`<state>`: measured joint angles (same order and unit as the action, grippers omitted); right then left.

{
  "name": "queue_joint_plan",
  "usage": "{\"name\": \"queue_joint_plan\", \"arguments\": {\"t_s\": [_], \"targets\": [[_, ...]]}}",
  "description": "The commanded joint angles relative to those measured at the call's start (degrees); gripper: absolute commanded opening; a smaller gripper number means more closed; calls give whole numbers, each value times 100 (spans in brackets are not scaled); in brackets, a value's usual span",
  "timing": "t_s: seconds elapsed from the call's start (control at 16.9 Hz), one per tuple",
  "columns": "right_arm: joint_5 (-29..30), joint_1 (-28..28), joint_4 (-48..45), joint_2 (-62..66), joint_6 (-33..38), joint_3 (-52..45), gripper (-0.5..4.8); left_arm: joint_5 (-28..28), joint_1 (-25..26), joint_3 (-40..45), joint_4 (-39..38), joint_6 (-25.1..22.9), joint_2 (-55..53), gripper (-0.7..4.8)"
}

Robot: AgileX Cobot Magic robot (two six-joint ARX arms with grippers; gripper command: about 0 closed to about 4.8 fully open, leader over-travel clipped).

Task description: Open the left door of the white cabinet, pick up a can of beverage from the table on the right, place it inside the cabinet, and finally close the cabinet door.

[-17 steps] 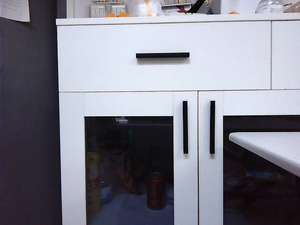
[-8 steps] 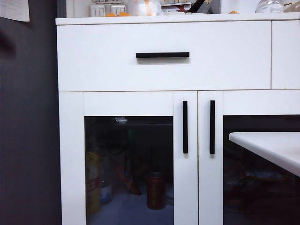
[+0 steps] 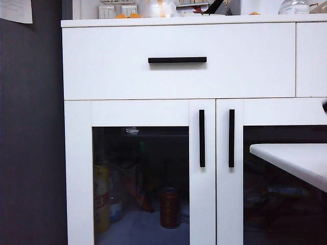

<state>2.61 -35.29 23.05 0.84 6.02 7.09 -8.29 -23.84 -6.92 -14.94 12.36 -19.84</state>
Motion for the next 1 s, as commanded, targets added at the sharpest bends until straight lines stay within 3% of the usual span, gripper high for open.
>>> {"name": "queue_joint_plan", "arguments": {"t_s": [0.06, 0.18, 0.35, 0.53, 0.71, 0.83, 1.0], "targets": [[-7, 0, 74, -7, 15, 17, -5, 55, -37, -9, -74, 7, 177, -5], [9, 33, 103, -72, 15, 0, -5, 7, 72, 0, -85, 7, 621, -5], [33, 476, 111, -68, 13, -57, -5, -92, 813, 20, -90, 9, 1268, -5], [20, 1624, -120, -68, -11, -326, -5, -92, 1770, 127, -2, 9, 1976, -5], [-13, 2426, -782, -68, -9, -487, -5, -74, 2317, 417, 199, 9, 1961, -5], [-13, 2693, -1421, -68, -7, -688, -5, -24, 2474, 590, 511, 9, 1963, -5], [-9, 2787, -1412, -70, -7, -686, -5, -9, 2518, 638, 807, 9, 1961, -5]]}}
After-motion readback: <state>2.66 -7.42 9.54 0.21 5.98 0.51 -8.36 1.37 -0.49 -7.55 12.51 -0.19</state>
